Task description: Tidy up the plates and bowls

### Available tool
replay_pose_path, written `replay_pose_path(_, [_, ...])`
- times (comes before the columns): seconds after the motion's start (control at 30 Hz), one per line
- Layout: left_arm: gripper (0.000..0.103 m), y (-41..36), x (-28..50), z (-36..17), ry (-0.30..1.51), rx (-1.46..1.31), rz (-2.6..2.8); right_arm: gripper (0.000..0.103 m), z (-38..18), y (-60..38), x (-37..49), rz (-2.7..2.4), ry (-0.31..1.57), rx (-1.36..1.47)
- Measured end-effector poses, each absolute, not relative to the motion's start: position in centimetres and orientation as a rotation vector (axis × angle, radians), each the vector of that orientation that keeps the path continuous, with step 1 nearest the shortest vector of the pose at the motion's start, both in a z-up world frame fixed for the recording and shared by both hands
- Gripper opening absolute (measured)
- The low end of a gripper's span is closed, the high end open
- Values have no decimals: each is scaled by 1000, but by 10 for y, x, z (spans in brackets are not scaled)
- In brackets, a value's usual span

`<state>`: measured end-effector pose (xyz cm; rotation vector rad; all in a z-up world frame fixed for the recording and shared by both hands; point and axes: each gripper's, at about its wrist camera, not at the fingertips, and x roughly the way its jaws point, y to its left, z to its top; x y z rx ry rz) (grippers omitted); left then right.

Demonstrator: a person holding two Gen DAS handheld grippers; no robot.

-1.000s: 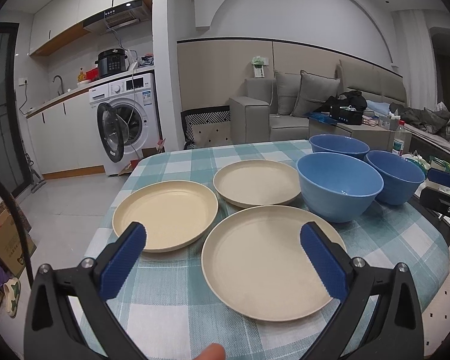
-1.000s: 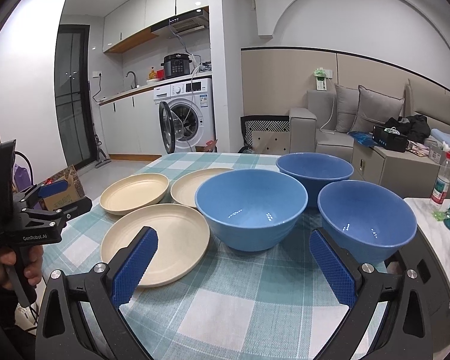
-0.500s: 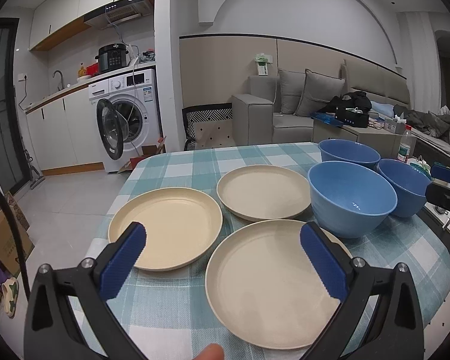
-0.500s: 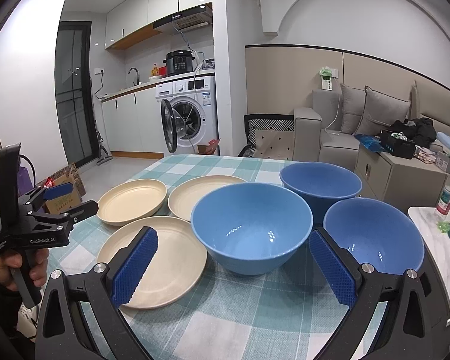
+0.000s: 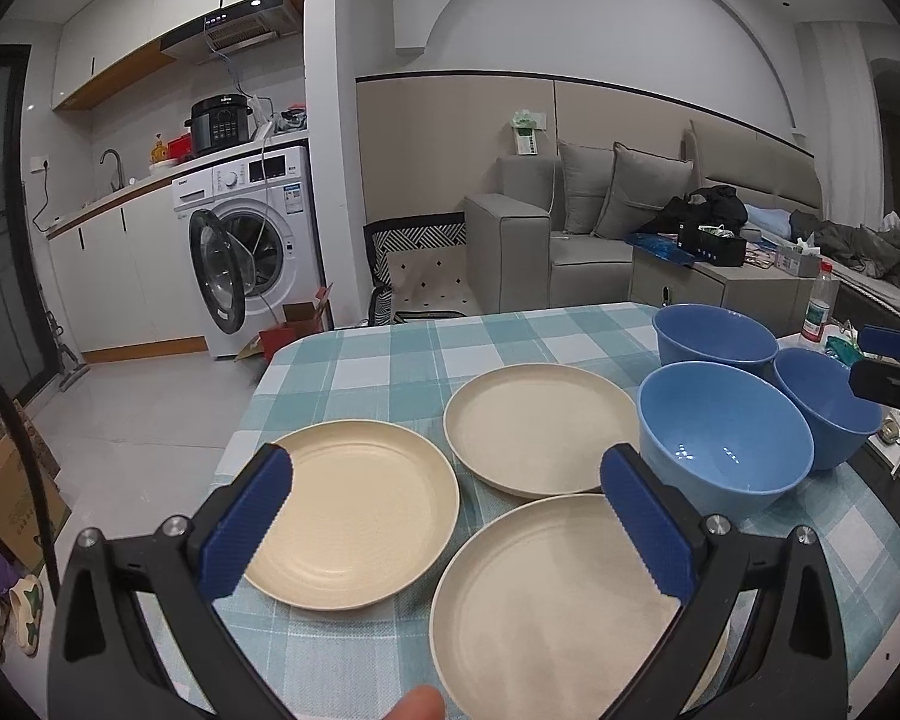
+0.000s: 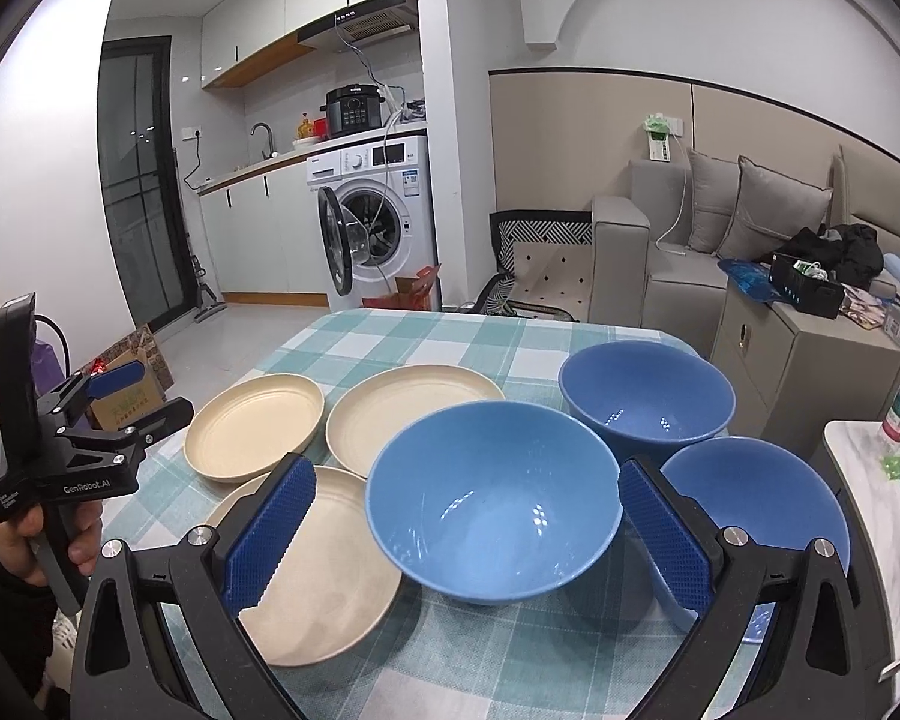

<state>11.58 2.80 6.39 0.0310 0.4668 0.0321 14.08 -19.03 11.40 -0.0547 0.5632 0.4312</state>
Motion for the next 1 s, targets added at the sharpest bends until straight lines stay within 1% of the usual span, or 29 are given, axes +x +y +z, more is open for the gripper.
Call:
replay_pose_path(0.27, [103,29,137,74,476,30,33,103,124,-188,165,427,606,-86])
replay_pose_path(0.6, [103,39,162,83,475,35,44,103,139,-176,193,450,607,-110])
replay_pose_path(0.73, [103,41,174,83,499,29,21,103,144,-171,207,465,608,-110])
replay_pose_path(1.0, [103,38,195,77,540,42,5,103,140,-158,242,496,676,-99])
